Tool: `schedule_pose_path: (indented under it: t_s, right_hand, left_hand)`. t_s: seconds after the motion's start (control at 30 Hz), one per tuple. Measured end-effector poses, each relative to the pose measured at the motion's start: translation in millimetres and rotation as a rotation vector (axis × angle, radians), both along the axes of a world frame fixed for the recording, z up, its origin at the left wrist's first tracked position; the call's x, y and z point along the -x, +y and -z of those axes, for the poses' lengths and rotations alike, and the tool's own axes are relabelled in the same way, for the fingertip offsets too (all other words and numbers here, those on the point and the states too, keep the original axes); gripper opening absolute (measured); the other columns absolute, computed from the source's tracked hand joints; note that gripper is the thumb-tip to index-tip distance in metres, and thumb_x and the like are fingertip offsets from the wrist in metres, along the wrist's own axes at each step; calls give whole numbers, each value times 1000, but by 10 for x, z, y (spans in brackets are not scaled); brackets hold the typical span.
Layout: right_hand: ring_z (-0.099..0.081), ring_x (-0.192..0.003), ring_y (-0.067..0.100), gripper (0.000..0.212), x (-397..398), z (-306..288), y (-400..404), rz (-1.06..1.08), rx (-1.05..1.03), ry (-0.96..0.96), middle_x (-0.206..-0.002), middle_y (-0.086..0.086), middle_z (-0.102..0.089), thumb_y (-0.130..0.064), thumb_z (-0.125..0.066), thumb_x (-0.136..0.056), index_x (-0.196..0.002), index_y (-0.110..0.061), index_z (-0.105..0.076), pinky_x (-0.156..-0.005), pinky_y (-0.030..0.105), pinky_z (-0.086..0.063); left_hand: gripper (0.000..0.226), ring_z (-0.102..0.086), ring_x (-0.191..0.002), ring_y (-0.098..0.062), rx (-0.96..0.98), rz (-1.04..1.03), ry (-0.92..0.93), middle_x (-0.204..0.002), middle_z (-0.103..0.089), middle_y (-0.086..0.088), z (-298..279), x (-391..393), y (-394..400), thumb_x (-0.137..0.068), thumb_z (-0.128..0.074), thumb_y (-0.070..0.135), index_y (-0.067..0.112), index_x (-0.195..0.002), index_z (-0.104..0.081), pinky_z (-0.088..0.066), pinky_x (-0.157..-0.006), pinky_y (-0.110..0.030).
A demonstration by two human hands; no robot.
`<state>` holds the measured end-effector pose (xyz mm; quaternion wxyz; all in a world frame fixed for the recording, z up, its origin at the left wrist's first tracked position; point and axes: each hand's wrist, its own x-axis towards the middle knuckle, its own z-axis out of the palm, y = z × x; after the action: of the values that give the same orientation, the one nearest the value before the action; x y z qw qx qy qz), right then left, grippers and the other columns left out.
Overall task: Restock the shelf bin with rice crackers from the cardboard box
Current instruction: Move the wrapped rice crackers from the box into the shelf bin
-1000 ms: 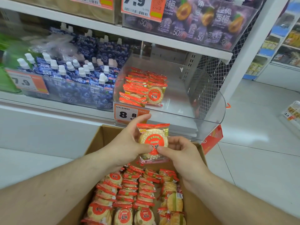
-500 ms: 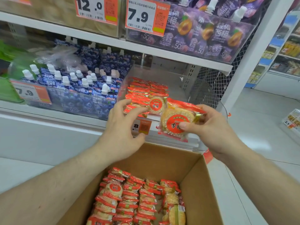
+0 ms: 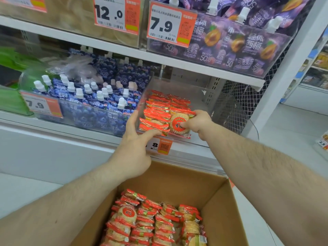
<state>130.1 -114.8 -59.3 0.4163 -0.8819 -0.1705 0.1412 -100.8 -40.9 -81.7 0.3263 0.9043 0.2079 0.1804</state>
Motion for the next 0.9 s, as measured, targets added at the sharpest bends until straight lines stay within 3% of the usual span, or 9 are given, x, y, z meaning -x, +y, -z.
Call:
schedule_pose_path:
  t_s: [0.13, 0.27, 0.4, 0.63, 0.7, 0.8, 0.9]
  right_hand:
    - [-61, -104, 25, 52, -7, 44, 95, 73, 125, -69, -107, 3, -62, -27, -86, -72, -111, -10, -55, -90, 39, -53]
    - [-63, -83, 21, 41, 6, 76, 183, 98, 183, -81, -97, 8, -64, -28, -84, -74, -94, -7, -54, -79, 35, -57]
    - [-63, -99, 27, 68, 9, 112, 254, 69, 169, -67, -115, 12, -61, -23, -85, -73, -125, -10, -44, -83, 42, -58]
    - [-58, -108, 27, 86, -26, 110, 206, -14, 82, 98, -131, 13, -52, -4, -77, -77, -143, -17, -23, -88, 43, -55]
    - [-58, -100, 25, 96, 13, 32, 136, -42, 79, 150, -141, 12, -45, -3, -76, -79, -150, -19, -12, -80, 37, -55]
    - [-56, -99, 25, 99, 123, -111, 1, -30, 117, 102, -143, 14, -42, -5, -78, -78, -151, -14, -11, -74, 34, -48]
    - [-55, -108, 27, 76, 283, -169, -168, 0, 164, -249, -131, 9, -53, -10, -71, -81, -145, -12, -29, -80, 35, -48]
  left_hand:
    - [79, 0, -149, -19, -2, 3, 5, -146, 29, 28, -5, 3, 10, -75, -57, -11, 46, -128, -49, -40, -107, -39]
    - [79, -4, -148, -19, 11, 2, 13, -146, 29, 28, -18, 18, 4, -74, -58, -10, 47, -128, -49, -39, -108, -39]
    - [77, -4, -148, -19, 11, -1, 15, -145, 29, 28, -9, 10, 5, -75, -59, -9, 46, -128, -49, -39, -109, -39]
    - [76, -5, -148, -21, -17, 18, -9, -147, 28, 26, -5, 20, 8, -75, -62, -3, 46, -131, -49, -36, -111, -37]
    - [73, -4, -148, -22, -93, -2, -66, -147, 19, 25, 11, 36, -1, -74, -64, 2, 44, -132, -50, -32, -114, -39]
    - [63, -21, -136, -30, -292, -53, -234, -144, -12, 4, 75, 35, -65, -67, -65, 7, 32, -124, -56, -34, -108, -46]
    - [45, -37, -112, -28, -461, -49, -381, -122, -31, -4, 130, 15, -179, -62, -61, 12, 20, -106, -59, -37, -94, -41]
